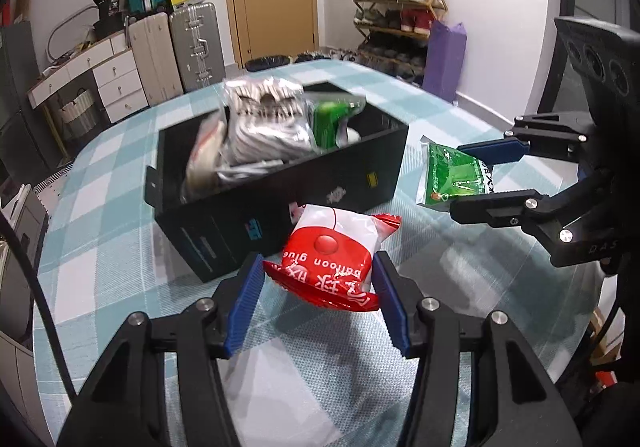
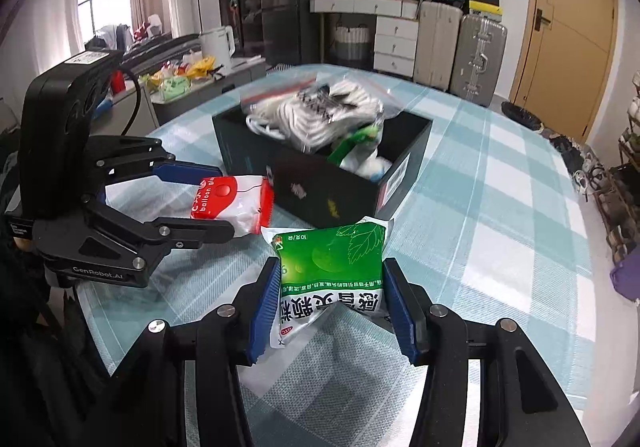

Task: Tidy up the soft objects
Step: 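Carry both packets over the black box and lower them inside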

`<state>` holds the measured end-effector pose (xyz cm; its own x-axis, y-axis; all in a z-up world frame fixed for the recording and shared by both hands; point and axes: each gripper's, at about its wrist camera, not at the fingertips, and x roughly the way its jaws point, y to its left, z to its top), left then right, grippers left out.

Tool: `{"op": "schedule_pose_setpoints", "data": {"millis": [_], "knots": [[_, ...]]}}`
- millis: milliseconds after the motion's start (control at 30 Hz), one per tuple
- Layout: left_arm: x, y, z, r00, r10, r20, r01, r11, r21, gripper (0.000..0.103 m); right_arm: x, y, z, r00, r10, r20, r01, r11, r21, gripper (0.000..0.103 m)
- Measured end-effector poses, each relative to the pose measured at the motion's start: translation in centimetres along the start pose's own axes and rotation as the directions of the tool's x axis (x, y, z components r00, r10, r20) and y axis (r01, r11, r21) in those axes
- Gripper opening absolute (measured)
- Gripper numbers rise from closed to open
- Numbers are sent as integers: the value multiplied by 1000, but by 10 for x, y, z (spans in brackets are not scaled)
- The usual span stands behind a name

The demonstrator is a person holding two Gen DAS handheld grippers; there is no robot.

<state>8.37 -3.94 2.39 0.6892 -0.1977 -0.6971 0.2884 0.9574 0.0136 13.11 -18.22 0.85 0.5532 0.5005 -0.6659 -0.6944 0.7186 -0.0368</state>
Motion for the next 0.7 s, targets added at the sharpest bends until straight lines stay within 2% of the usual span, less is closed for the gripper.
{"op": "schedule_pose_setpoints", "data": {"millis": [433, 700], "knots": [[-37, 19, 10, 993, 34, 117, -26, 997, -72, 55, -28, 4, 16, 990, -31, 136, 27, 999, 35, 51], [-51, 45, 20, 981, 106, 163, -80, 984, -159, 55, -28, 3, 24, 981, -39, 190, 24, 996, 81, 51]]}}
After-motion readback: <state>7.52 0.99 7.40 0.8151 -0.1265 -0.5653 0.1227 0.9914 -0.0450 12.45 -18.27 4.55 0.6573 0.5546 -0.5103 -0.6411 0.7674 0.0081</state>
